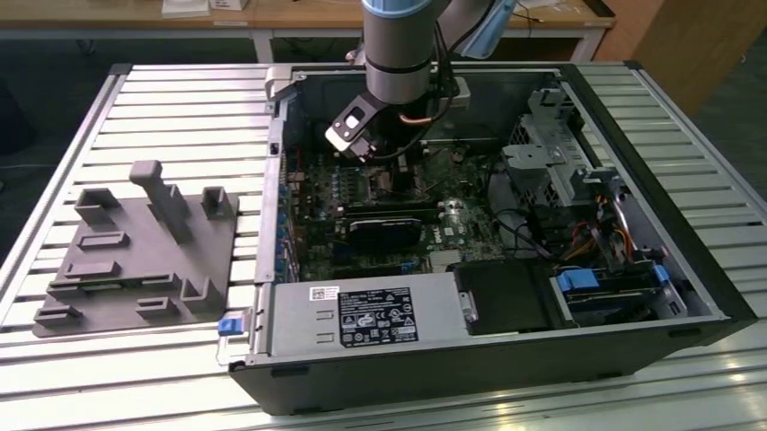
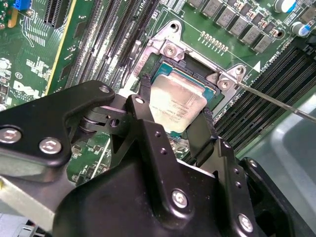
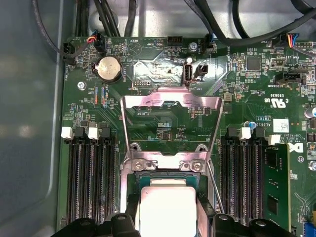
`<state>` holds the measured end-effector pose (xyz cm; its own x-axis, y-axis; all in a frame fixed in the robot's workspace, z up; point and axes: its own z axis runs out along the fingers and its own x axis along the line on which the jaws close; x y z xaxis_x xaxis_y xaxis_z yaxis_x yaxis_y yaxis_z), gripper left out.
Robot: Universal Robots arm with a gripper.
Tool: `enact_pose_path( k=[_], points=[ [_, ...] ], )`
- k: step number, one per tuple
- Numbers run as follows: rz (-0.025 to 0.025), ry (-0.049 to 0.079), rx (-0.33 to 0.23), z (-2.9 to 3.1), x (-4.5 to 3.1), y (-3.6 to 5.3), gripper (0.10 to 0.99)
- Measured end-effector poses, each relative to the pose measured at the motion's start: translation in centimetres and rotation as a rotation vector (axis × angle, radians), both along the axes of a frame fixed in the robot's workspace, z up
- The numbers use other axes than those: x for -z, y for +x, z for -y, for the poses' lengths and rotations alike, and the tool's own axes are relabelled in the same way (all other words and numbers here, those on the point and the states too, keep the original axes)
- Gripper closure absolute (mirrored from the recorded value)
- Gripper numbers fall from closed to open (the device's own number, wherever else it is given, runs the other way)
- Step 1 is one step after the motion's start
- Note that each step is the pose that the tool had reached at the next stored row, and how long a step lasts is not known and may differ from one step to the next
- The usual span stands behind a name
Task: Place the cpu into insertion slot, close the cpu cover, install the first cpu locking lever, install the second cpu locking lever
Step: 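Place the cpu into insertion slot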
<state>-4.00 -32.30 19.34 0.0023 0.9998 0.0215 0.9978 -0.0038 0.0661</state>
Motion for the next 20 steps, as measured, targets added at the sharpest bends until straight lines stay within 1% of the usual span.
enact_pose_path(
  k=[3,4,7,9,10,15,20],
  points=[
    [0.0,0.0,0.0,0.0,0.01,0.0,0.537],
    [0.0,0.0,0.0,0.0,0.01,0.0,0.475],
    [0.0,0.0,0.0,0.0,0.01,0.0,0.475],
    [0.0001,0.0,0.0,0.0,-0.21,0.0,0.475],
    [0.0001,0.0,0.0,0.0,-0.42,0.0,0.475],
    [0.0001,-0.001,0.0,0.0,-1.96,0.0,0.475],
    [0.0001,-0.007,0.0,0.0,-3.36,0.0,0.475]
  ],
)
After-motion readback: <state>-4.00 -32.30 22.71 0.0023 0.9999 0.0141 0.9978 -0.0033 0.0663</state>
